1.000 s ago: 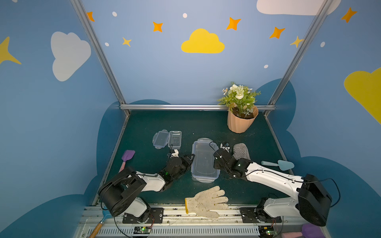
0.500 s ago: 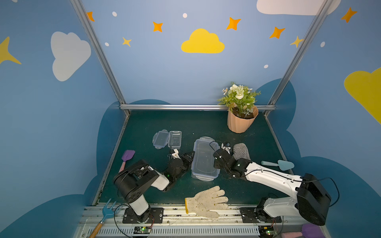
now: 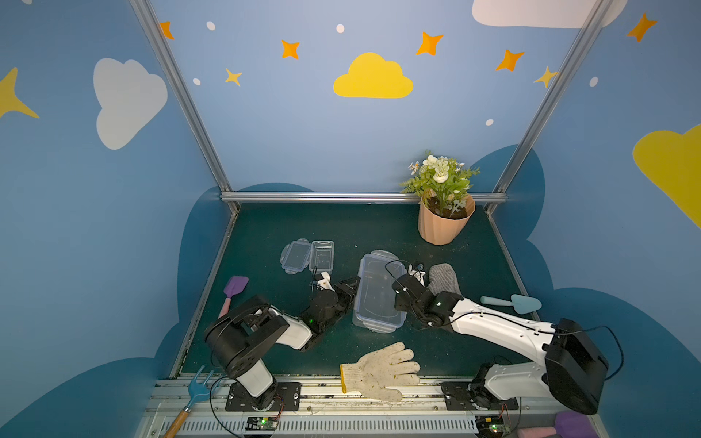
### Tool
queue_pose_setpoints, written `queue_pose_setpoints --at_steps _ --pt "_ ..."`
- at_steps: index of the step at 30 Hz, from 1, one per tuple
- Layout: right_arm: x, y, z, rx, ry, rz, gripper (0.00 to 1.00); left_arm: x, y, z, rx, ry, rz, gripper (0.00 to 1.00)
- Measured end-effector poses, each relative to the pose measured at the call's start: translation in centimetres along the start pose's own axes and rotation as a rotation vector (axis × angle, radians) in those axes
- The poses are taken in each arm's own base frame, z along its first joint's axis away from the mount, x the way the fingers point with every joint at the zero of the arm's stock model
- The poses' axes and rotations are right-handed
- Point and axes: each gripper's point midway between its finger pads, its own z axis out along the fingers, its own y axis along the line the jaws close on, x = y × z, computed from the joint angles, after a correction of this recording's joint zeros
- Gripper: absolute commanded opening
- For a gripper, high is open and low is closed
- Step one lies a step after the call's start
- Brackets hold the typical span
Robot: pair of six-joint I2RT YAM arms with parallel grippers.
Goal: Wipe the insides of the lunch boxes
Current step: Open the fastener of the lunch box.
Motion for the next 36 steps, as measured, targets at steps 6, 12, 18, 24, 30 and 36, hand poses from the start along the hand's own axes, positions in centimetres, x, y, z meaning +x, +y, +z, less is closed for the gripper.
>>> queue_pose_setpoints --at_steps 6,12,18,24,30,36 --pt "0.0 0.0 0.0 0.0 0.0 -0.001 0.0 0.2 -0.1 -0.1 -0.03 0.01 0.02 0.43" --pt "0.0 0.1 0.0 -0.002 -0.001 -0.002 0.0 0.3 0.1 -0.5 -0.054 0.02 0.043 0.4" --pt "0.0 0.2 0.0 -0.006 -0.003 -0.004 0.0 0.3 0.5 -0.6 -0.074 0.02 0.053 0.38" --pt "0.0 0.2 0.0 -0.002 -0.001 -0.007 0.0 0.3 0.5 -0.6 -0.072 0.021 0.055 0.35" --pt "0.1 -0.1 0.1 0.014 0.001 -0.013 0.0 0.5 -0.1 -0.4 -0.041 0.026 0.047 0.31" --pt "0.2 -0.3 0.1 0.031 0.006 -0.02 0.0 0.6 -0.5 -0.3 -0.024 0.028 0.021 0.29"
